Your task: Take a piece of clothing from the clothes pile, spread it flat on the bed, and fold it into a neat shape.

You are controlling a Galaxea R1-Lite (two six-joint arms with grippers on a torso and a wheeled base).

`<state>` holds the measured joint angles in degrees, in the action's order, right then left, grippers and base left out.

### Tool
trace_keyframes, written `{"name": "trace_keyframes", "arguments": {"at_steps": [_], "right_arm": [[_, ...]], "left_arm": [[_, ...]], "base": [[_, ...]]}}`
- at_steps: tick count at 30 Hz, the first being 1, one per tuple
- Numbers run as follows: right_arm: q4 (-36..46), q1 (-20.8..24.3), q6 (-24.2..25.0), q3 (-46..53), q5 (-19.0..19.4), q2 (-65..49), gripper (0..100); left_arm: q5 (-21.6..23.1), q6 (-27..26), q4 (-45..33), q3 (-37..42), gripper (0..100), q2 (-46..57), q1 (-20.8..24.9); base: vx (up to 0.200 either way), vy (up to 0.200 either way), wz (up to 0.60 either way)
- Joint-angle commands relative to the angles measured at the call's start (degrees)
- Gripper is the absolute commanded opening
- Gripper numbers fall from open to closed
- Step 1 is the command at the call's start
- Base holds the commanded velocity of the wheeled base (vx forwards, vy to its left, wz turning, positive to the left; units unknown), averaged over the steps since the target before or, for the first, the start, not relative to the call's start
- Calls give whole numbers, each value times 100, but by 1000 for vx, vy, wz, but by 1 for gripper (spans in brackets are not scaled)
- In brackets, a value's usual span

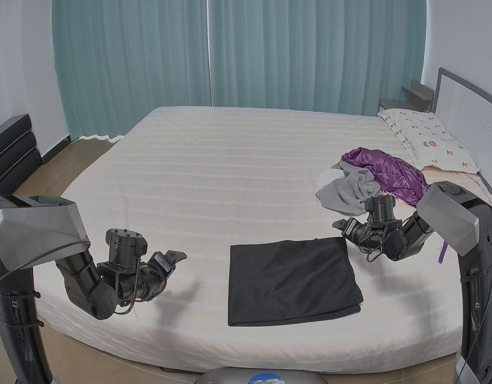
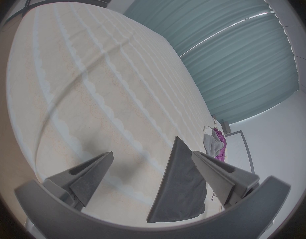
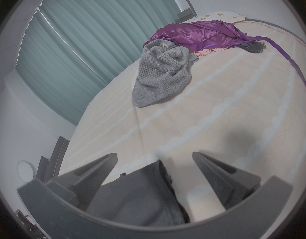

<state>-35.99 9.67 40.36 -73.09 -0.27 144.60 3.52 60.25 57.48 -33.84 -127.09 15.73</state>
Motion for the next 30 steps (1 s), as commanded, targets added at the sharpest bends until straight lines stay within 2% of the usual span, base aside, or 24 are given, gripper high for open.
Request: {"name": "trace_keyframes", "arguments": {"at_steps": [1, 5, 8, 10, 18, 25, 30], "right_arm": [[-233, 9, -2, 762, 334, -626, 100], [-743, 53, -11, 1641, 642, -969, 100], [-1147, 62, -2, 2027, 712, -978, 100], [-1376, 62, -11, 2150, 712, -925, 100], [-1420, 132, 7, 2185, 721, -846, 100], [-1385, 457, -2, 2080, 677, -732, 100], [-1350, 668, -2, 2001, 660, -706, 100]], "left_arm": [[26, -4, 0, -8, 100, 8, 18], [34, -4, -9, -52, 100, 8, 62], [26, -4, -9, -61, 100, 8, 80], [26, -4, -9, -61, 100, 8, 115], [-1, -22, -35, -219, 100, 0, 150], [-62, -531, -237, -1169, 100, -598, 220], [-264, -654, -852, -2232, 100, -1011, 308]], "base": [[0, 0, 0], [0, -150, 0], [0, -200, 0], [0, -200, 0], [0, -175, 0], [0, 0, 0], [0, 0, 0]]}}
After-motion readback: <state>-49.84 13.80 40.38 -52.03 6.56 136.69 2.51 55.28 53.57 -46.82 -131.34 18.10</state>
